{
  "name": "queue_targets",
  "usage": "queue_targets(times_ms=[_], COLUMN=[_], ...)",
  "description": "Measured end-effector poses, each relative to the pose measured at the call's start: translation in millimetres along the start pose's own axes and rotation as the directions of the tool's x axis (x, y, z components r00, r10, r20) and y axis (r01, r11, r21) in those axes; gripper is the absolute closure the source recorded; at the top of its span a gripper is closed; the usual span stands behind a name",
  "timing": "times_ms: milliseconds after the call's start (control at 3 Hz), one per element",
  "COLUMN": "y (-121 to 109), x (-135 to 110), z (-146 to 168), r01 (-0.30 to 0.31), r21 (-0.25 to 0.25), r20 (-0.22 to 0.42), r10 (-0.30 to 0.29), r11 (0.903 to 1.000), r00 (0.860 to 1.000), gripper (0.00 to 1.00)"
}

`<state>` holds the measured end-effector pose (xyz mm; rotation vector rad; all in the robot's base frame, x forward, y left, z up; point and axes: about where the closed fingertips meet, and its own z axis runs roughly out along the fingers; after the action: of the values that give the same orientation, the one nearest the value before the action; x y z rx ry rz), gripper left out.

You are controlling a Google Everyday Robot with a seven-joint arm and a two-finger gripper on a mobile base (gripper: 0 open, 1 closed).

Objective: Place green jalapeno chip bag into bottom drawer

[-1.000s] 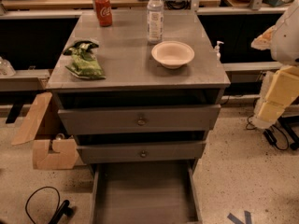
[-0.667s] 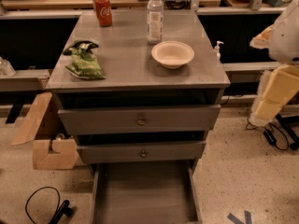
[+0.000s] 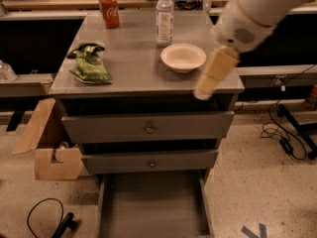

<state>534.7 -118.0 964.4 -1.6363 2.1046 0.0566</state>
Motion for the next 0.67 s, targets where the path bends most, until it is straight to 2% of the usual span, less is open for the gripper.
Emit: queue_targets(times_ms=[333,667], y=[-29.1,-59.3], x=[-61.8,-118.7], z=[34.9,59.1], r01=[-0.083,-0.168], r21=[0.019,0.059], r20=[0.067,0.099], r10=[0.081,0.162], r11=[0.9964,0.9841], r00=[0.994,0.982], gripper=[0.0,0.0])
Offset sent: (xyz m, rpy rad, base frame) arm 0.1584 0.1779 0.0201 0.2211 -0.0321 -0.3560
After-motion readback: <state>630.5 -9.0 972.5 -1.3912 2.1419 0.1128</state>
